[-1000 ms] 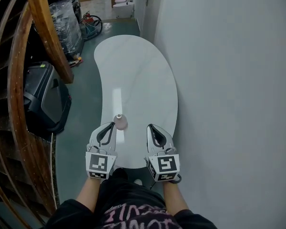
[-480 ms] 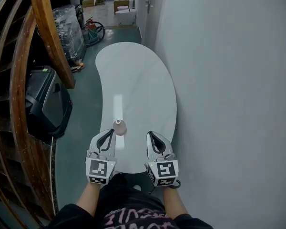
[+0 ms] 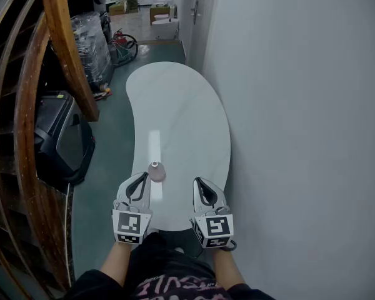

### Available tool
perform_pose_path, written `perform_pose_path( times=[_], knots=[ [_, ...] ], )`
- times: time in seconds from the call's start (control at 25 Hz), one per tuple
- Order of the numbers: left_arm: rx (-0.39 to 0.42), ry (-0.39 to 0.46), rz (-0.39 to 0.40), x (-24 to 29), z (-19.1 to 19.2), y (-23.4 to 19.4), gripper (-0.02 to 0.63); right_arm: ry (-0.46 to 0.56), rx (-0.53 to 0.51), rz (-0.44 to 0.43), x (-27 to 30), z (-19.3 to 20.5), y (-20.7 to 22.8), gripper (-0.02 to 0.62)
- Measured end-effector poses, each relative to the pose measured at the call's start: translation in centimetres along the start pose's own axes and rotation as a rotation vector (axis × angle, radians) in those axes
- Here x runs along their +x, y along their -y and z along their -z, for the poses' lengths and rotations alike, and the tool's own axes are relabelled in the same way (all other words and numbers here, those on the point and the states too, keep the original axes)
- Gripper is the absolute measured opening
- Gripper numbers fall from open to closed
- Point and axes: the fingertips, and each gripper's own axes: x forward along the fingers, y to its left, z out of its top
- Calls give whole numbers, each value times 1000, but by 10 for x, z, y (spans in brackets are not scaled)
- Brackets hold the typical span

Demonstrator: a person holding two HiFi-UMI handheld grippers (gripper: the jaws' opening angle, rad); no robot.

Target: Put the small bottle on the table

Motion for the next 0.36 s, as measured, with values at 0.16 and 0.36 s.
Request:
perform_pose_path(
  times=[0.16,0.36],
  knots=[
    [-15,-6,-12,-6,1,0,0,-6,0,0,-4,1,2,15],
    [-24,0,11,-15,3,4,0,-13,3,-1,-9,4,-3,15]
  ],
)
